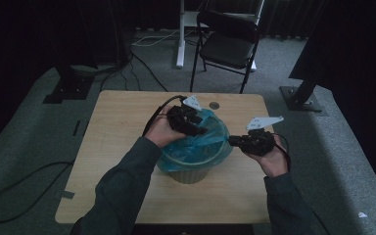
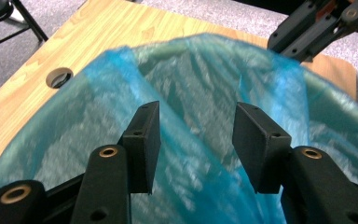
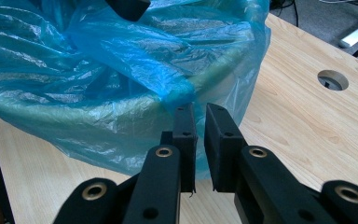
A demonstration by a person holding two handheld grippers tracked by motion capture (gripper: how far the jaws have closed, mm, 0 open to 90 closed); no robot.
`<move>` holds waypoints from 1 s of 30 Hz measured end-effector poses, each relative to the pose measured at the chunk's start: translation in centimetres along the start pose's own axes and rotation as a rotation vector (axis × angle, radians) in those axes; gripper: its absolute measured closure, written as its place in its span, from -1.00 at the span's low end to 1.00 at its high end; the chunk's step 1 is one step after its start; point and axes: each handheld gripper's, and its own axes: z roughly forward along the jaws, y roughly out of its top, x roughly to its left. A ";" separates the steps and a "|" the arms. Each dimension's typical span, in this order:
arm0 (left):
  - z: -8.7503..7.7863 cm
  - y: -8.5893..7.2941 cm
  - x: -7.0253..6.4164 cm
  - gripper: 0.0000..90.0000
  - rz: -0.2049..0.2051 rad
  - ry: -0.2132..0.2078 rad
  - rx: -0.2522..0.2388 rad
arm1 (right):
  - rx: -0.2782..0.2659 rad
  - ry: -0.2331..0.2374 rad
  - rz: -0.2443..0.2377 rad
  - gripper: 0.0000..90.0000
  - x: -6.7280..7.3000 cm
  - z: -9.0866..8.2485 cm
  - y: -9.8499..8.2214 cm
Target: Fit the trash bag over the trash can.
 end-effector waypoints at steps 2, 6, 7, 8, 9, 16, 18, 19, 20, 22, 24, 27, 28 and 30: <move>0.1 0.4 -0.2 0.14 0.004 0.000 -0.003 | 0.000 0.000 0.003 0.83 0.0 0.0 0.0; 0.8 0.4 0.0 0.14 0.009 -0.002 0.051 | -0.004 0.000 0.005 0.83 0.0 -0.1 -0.1; 1.1 0.4 0.1 0.14 0.006 -0.002 0.066 | -0.005 -0.001 0.004 0.83 0.0 -0.1 0.0; 1.3 0.3 0.3 0.14 0.004 -0.001 0.077 | -0.005 -0.001 0.003 0.83 0.0 -0.1 0.0; 1.5 0.3 0.3 0.14 0.000 -0.001 0.084 | -0.006 -0.001 0.003 0.83 0.0 -0.1 0.0; 2.6 0.4 0.5 0.14 0.006 0.010 0.133 | 0.000 0.003 0.003 0.83 -0.1 0.0 -0.1; 2.9 0.4 0.5 0.14 0.003 0.015 0.144 | -0.001 0.002 0.004 0.83 0.0 0.0 -0.1; 2.9 0.5 0.5 0.14 0.006 0.016 0.148 | -0.002 0.001 0.006 0.83 0.0 -0.1 -0.1; 3.1 0.5 0.5 0.14 0.002 0.018 0.151 | -0.002 0.002 0.006 0.83 0.0 -0.1 -0.1; 3.3 0.6 0.5 0.14 0.012 0.023 0.160 | -0.005 0.000 0.003 0.83 0.0 -0.1 -0.1; 3.3 0.7 0.5 0.14 0.012 0.025 0.158 | -0.005 0.001 0.003 0.83 0.0 -0.2 -0.1; 3.6 0.8 0.5 0.14 0.014 0.028 0.161 | -0.004 0.001 0.003 0.83 0.0 -0.1 -0.1; 3.7 0.9 0.6 0.14 0.014 0.030 0.168 | -0.004 0.001 0.004 0.83 0.0 -0.1 -0.1; 3.9 1.0 0.6 0.14 0.013 0.034 0.176 | -0.003 0.002 0.003 0.83 0.0 -0.1 -0.1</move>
